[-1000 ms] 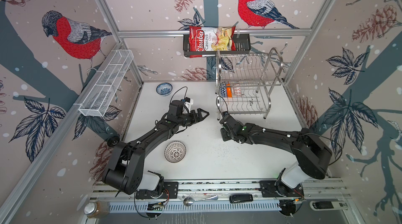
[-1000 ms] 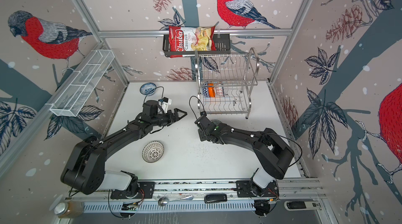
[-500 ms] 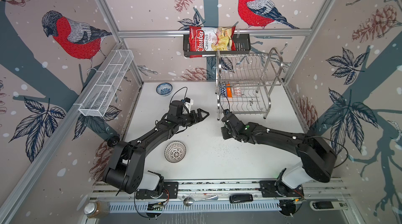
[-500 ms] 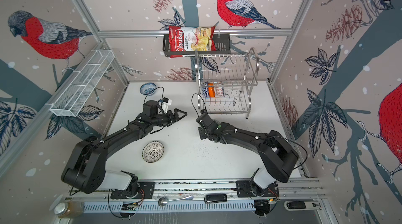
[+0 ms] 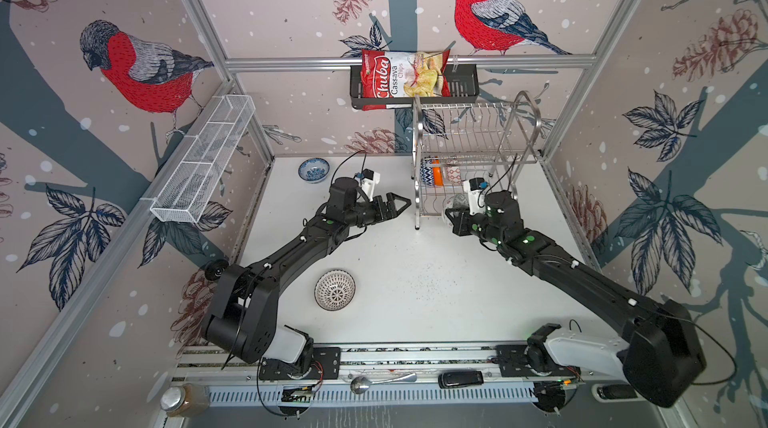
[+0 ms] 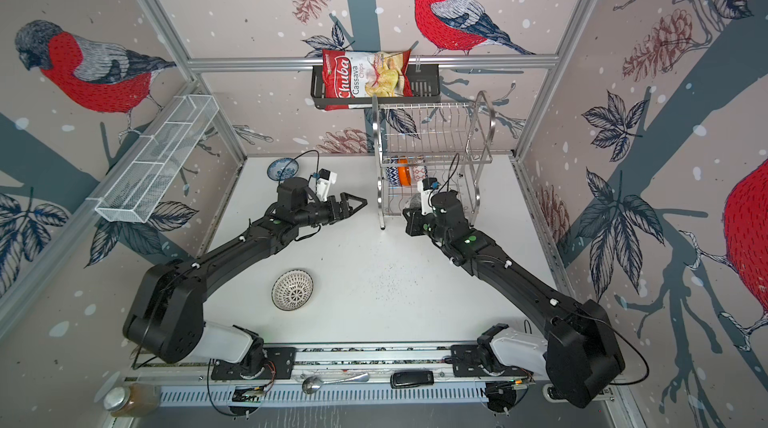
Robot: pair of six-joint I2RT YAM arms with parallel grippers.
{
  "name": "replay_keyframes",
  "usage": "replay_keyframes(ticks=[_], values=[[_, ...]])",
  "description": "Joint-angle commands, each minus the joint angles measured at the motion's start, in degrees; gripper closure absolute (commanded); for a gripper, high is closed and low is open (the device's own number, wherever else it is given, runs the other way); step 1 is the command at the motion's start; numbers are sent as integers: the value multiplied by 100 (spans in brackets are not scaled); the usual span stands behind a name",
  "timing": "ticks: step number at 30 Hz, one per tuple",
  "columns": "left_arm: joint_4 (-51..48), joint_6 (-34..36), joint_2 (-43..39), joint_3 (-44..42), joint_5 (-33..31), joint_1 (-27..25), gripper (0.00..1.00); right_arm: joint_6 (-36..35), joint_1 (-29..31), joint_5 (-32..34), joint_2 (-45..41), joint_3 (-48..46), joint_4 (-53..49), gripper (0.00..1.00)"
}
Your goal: Load the bowls into the dish rack
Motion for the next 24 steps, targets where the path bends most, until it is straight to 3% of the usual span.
replay_keyframes(ticks=[1,10,24], values=[[301,124,191,112,35,-140,2,241,-255,-659,-39,-96,1204,99],[640,149,283,-229,52,-225,2,356,-677,-1307,277,-362,2247,99],[629,157,457,-246,46,-234,2,668,-852,-1732,1142,-493,3579,100]])
